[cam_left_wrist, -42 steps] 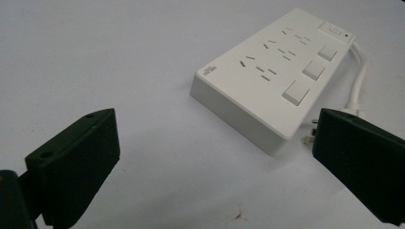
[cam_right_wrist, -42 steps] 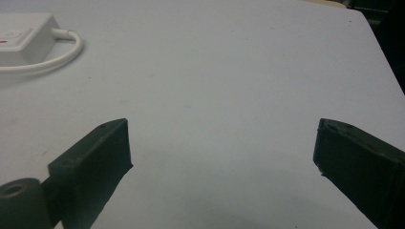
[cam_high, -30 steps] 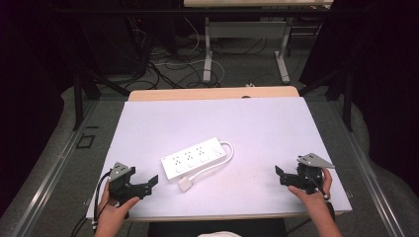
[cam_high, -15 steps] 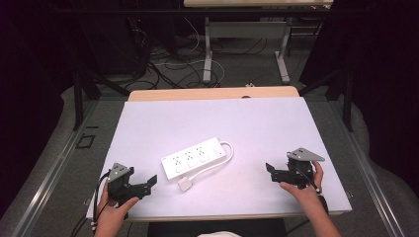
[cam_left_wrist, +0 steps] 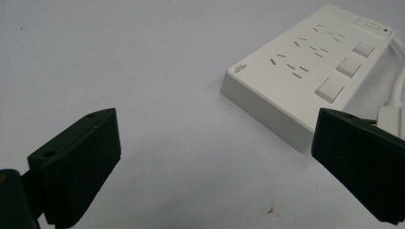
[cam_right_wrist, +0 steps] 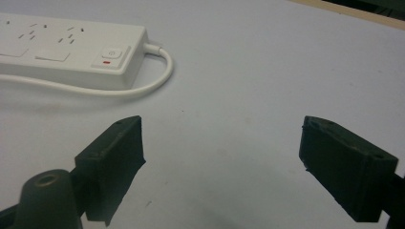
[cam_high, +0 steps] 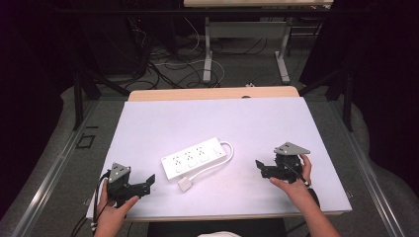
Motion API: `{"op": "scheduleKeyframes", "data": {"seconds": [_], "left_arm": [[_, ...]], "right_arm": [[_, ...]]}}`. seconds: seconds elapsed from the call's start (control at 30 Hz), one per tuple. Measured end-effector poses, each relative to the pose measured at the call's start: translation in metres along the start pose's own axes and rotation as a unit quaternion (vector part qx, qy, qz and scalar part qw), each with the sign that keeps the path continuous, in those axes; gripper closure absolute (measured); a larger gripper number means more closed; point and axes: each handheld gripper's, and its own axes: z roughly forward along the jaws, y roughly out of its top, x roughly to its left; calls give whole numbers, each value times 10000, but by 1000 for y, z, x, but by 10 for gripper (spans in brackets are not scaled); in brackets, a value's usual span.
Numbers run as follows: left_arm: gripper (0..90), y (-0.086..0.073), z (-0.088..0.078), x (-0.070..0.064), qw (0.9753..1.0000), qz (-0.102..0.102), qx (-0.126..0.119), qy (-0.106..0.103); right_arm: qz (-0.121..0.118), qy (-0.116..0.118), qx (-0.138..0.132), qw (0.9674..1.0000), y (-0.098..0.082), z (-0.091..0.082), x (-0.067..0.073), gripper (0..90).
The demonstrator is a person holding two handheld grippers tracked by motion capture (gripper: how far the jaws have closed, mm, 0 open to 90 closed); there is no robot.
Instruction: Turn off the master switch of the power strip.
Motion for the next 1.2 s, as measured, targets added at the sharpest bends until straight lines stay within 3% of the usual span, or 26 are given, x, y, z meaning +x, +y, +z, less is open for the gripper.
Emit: {"op": "scheduleKeyframes", "data": {"seconds": [0.57, 0.9, 1.2], "left_arm": [[7, -1, 0, 0, 10000, 58, -35, -48], [6, -1, 1, -3, 9999, 60, -49, -130], [6, 0, 1, -3, 9998, 181, -39, 13]], "right_arm": [[-363, 281, 71, 9989, 23, 14, 20, 180], [-434, 398, -6, 9983, 36, 19, 27, 232], [-596, 400, -24, 9974, 46, 27, 34, 238]]}}
